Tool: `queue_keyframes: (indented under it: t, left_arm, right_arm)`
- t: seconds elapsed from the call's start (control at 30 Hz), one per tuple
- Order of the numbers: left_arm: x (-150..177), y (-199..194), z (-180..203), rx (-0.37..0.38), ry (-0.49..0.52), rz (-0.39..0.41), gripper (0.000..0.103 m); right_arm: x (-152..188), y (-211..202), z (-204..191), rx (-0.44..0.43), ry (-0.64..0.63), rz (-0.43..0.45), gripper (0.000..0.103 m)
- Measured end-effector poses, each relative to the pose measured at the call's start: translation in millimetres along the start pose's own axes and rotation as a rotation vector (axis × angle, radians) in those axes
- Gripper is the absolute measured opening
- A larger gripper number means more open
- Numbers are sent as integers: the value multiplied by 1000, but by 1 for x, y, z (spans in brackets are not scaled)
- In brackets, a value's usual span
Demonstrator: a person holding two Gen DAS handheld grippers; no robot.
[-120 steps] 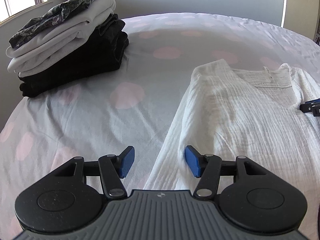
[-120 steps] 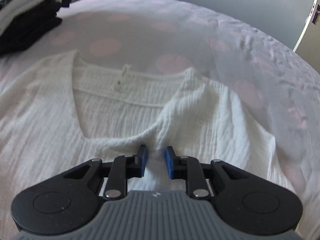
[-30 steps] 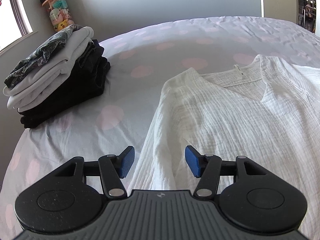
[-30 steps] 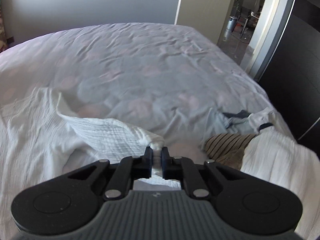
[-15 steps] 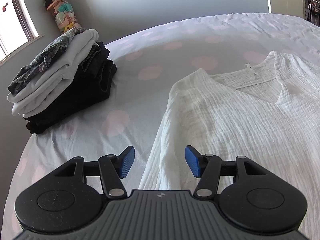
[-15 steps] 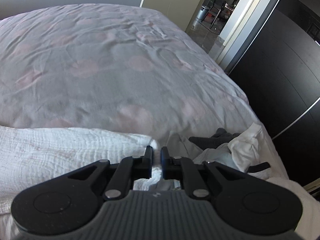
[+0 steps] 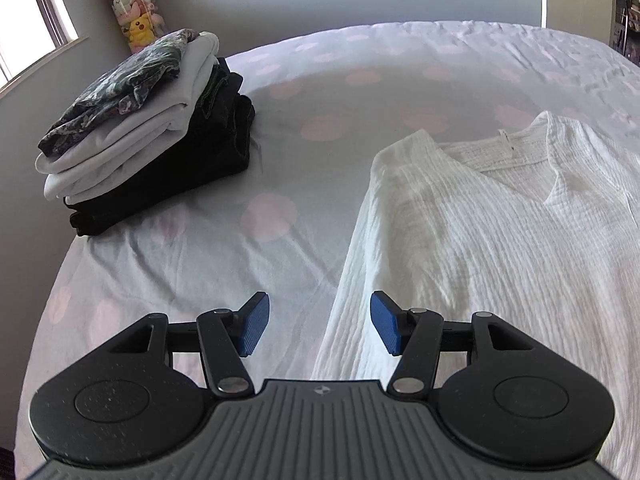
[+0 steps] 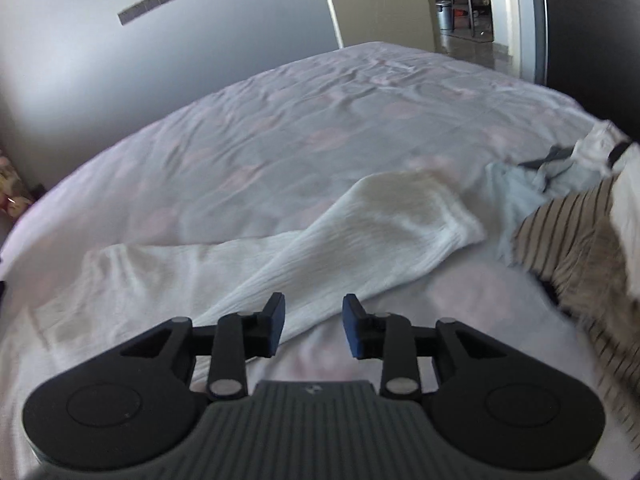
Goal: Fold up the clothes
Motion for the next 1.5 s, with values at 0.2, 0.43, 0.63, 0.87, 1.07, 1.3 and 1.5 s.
queue_keyframes:
  t: [0.2,0.43,0.63,0.87,1.07,1.3,1.5]
  left_arm:
    - [57,-5,-14,39,35,-208,71]
    - [127,11,-33,74,-104,-467,71]
    - [154,13,-31,120,-262,-531,44]
    - [127,-11,-39,86,-282,-376,4]
    - [68,-31,-93,-28,-308,-249,4]
    - [-4,-16,-157,-175,-303,-162,4]
    - [-25,37,-207,-311,-278,-164,4]
  right_arm:
    - [75,-17,-47,-131,97,28,37]
    - [98,-12,-60,-159,47,63,38]
    - [98,0,-56,-169,50,50,38]
    - [99,-4,-50,-168,64,47,38]
    - [98,-3,-49,-161,53,47,38]
    - [100,10,-55,-130,-13,42,38]
    - [102,21,-61,-105,-79,45,38]
Point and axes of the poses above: each gripper's, at about its wrist camera, not at the fingertips, and y roughly the way its jaws point, z to its right, x to its underside, the point moved 8 cm from there along y, roughly the way its jaws point
